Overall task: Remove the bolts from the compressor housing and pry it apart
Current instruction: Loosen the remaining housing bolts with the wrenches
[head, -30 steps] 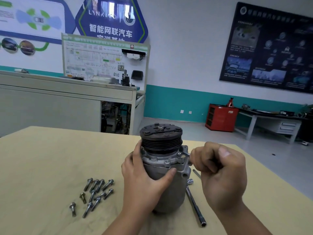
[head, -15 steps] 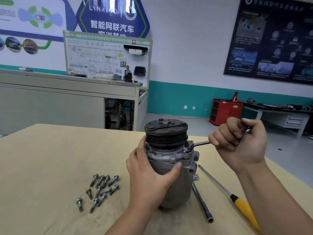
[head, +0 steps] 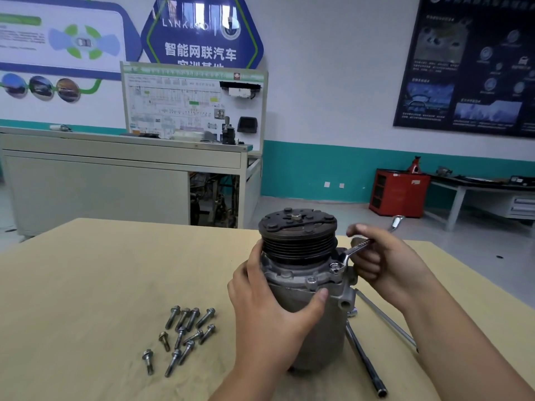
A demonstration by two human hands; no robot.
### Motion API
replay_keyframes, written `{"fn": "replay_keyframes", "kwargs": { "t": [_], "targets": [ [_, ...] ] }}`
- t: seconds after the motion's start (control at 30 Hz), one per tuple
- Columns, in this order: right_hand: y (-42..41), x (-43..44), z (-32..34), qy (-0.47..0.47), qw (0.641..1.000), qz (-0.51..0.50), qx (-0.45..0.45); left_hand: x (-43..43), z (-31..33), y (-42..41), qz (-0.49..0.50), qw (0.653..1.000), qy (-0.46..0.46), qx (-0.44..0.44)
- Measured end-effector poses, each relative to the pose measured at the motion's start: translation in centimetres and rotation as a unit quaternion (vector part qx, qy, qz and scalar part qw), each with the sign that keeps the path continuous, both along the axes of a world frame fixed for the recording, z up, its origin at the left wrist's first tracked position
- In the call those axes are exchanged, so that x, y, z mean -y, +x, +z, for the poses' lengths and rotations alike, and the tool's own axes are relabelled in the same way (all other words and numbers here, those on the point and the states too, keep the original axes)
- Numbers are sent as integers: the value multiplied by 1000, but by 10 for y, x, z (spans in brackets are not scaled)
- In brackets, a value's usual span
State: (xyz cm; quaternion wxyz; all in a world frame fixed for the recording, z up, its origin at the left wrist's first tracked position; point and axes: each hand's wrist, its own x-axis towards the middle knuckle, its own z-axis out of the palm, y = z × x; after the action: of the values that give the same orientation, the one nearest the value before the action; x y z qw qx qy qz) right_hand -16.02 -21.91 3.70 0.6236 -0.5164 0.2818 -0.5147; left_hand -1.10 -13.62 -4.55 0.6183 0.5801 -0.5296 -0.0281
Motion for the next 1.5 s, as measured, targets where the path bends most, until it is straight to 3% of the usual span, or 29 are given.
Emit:
{"fn": "replay_keyframes", "kwargs": {
  "t": [0.1,0.23,0.37,0.53,0.73,1.07,1.33,1.5],
  "targets": [
    [-6,-11,-1,12,998,6,63,0,1,0,-1,1000,4,-3],
    [-7,-25,-6,-64,990,-74,103,-1,3,3,-10,999,-1,-37],
    [-9,-32,-9,-149,980,-91,93,-3,2,-1,1,997,0,-75],
    [-15,-29,-18,-137,982,-64,112,-5,0,-11,54,995,-34,-73],
    [-15,-38,-23,-171,984,-10,57,-6,-1,-18,82,992,-54,-83],
    [-16,-40,-25,-259,956,-137,20,-10,-1,-23,63,994,-50,-70],
    [-12,-49,-32,-393,893,-202,-87,-12,-6,-27,62,996,-33,-45],
    [-6,-52,-38,-432,862,-223,-142,-13,-7,-28,72,997,-15,-27]
  ]
}}
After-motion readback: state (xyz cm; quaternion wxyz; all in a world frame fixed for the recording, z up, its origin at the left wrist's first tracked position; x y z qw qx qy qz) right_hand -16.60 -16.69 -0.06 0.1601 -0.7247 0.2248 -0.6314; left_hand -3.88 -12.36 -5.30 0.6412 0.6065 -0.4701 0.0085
